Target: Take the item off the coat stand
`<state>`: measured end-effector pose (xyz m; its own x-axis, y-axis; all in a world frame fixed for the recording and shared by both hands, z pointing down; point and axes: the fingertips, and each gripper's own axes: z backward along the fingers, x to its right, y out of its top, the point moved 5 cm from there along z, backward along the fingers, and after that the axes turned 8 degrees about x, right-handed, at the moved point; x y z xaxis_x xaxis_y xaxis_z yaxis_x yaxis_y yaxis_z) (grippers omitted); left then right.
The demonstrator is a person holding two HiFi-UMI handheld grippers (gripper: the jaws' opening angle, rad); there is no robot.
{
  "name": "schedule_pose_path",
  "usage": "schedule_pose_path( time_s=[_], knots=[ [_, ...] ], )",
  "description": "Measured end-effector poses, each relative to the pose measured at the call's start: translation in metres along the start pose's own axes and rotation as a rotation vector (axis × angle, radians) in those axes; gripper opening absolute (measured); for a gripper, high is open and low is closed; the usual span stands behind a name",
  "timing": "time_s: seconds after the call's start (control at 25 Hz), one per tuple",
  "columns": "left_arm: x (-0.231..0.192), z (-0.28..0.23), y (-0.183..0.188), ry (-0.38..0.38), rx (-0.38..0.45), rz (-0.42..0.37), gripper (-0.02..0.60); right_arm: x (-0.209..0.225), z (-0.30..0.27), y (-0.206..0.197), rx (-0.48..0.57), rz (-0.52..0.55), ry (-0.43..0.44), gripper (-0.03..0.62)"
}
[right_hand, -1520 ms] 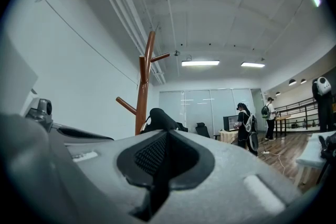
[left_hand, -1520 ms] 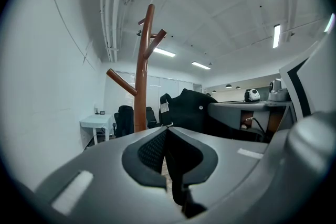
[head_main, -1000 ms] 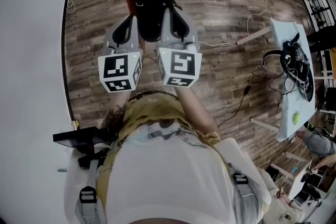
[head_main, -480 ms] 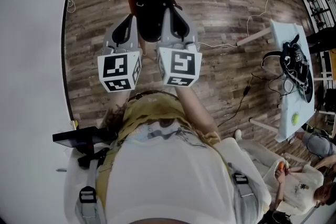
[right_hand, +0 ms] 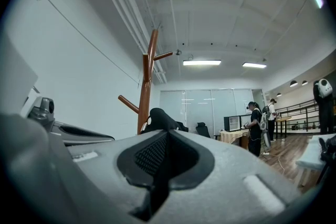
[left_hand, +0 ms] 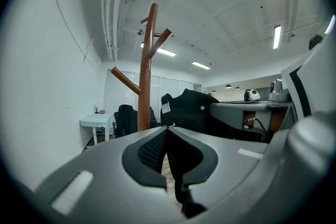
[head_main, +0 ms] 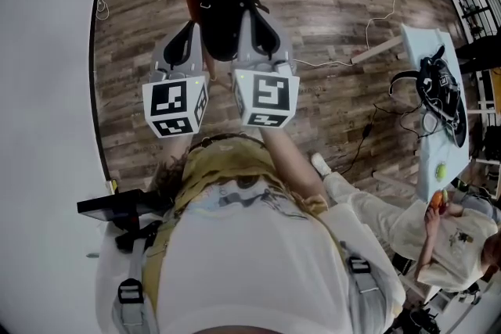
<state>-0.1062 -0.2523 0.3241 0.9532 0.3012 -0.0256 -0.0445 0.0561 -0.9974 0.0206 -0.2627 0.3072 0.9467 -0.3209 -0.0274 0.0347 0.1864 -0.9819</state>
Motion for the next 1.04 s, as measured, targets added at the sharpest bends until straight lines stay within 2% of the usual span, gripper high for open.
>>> schedule_pose_path(
  time_s=[1.04],
  knots=[
    [0.0079,-0.0086,-0.0012,-0.013,-0.014,0.012,0.002,0.0098,-0.0014,-0.0028,-0.005,-0.001,-0.009,0.002]
  ],
)
